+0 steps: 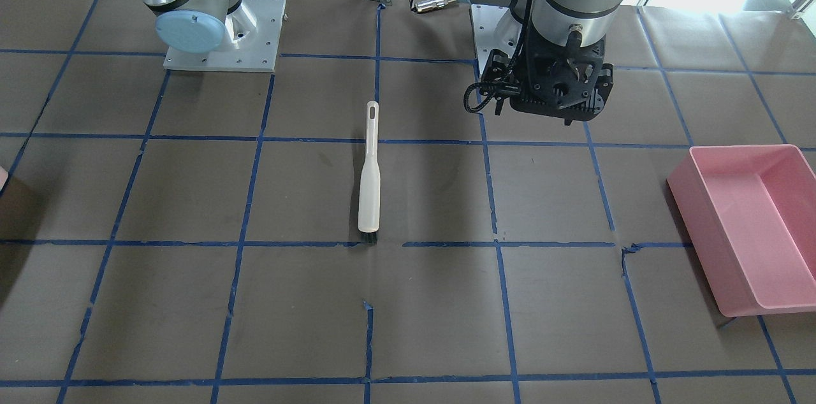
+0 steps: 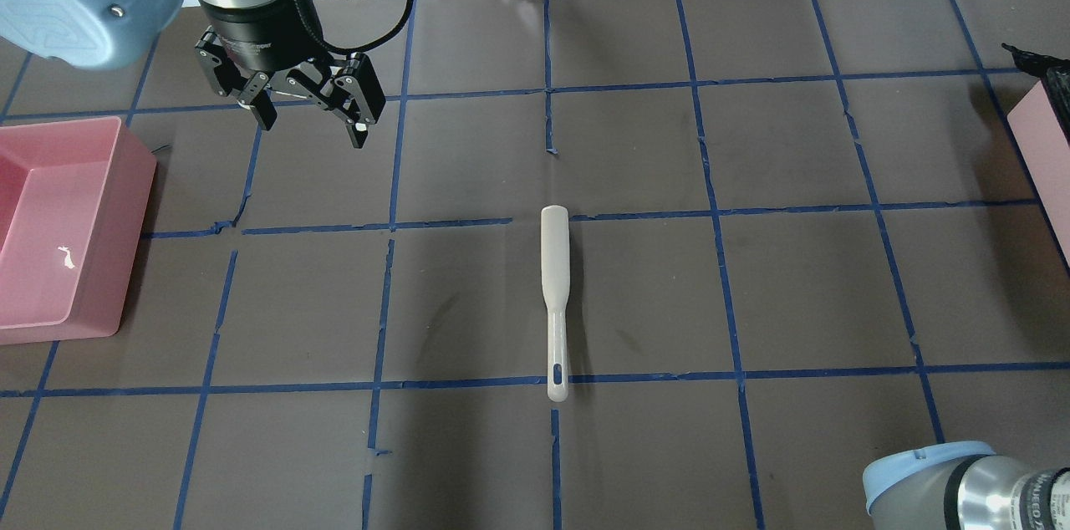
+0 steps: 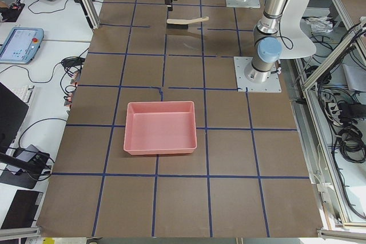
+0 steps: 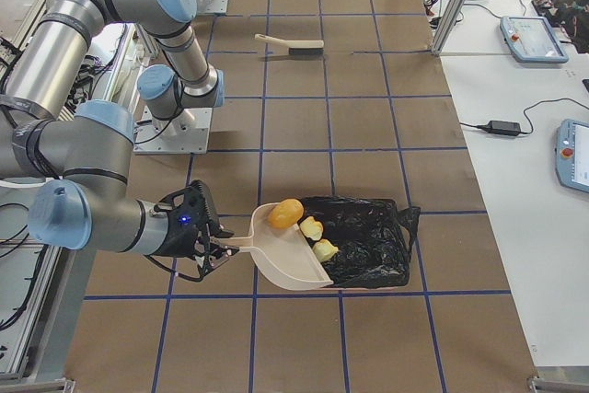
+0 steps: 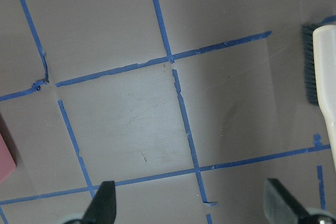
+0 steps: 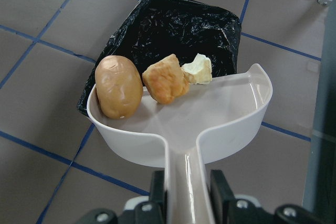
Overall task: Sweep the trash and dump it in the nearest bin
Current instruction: 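Tilt the dustpan with the right gripper to dump potato and bread into the bag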
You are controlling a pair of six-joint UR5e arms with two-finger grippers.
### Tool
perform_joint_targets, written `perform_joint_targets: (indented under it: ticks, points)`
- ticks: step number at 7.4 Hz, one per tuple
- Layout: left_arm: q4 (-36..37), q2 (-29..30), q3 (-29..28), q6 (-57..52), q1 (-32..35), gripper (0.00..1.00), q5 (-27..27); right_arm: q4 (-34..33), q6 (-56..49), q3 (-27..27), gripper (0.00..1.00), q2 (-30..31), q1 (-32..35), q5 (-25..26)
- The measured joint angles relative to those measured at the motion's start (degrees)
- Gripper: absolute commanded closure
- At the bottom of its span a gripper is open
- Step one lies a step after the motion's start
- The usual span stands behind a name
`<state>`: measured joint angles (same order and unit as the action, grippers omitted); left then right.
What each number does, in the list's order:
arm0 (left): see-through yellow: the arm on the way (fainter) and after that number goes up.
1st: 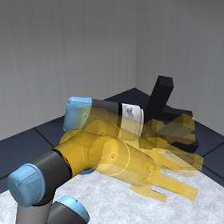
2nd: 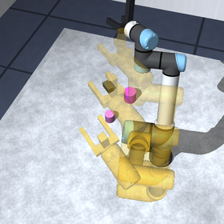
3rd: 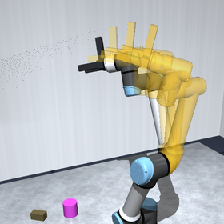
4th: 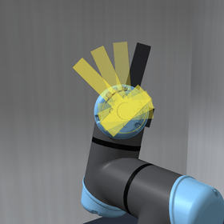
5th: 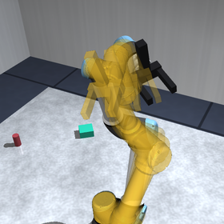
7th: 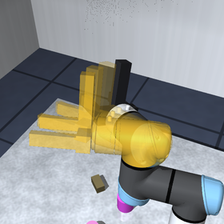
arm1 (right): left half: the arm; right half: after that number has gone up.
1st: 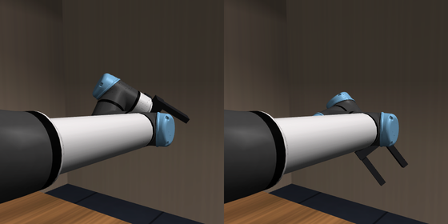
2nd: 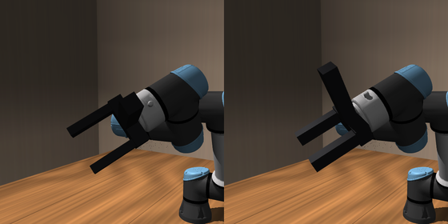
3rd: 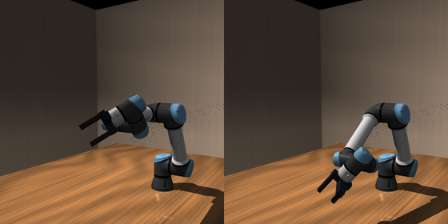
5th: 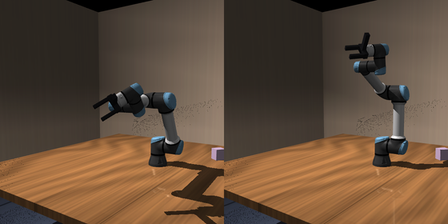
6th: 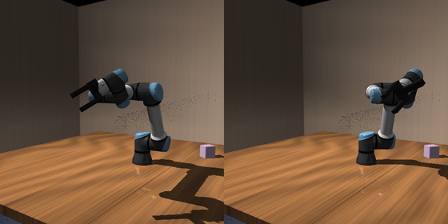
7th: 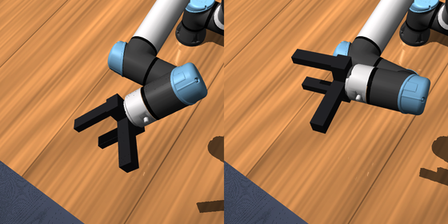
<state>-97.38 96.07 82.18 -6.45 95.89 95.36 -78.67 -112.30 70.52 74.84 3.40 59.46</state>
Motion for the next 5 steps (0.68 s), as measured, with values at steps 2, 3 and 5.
perform_joint_targets:
  ticks: [2,3,5]
  points:
    - [0.0,0.0,0.0,0.0,0.0,0.00,-0.1,-3.2,0.5,0.0,1.00,0.0,0.3,2.3]
    - [0.0,0.0,0.0,0.0,0.0,0.00,-0.1,-5.0,1.0,0.0,1.00,0.0,0.6,3.2]
    - [0.0,0.0,0.0,0.0,0.0,0.00,-0.1,-8.0,2.1,-0.8,1.00,0.0,2.3,4.0]
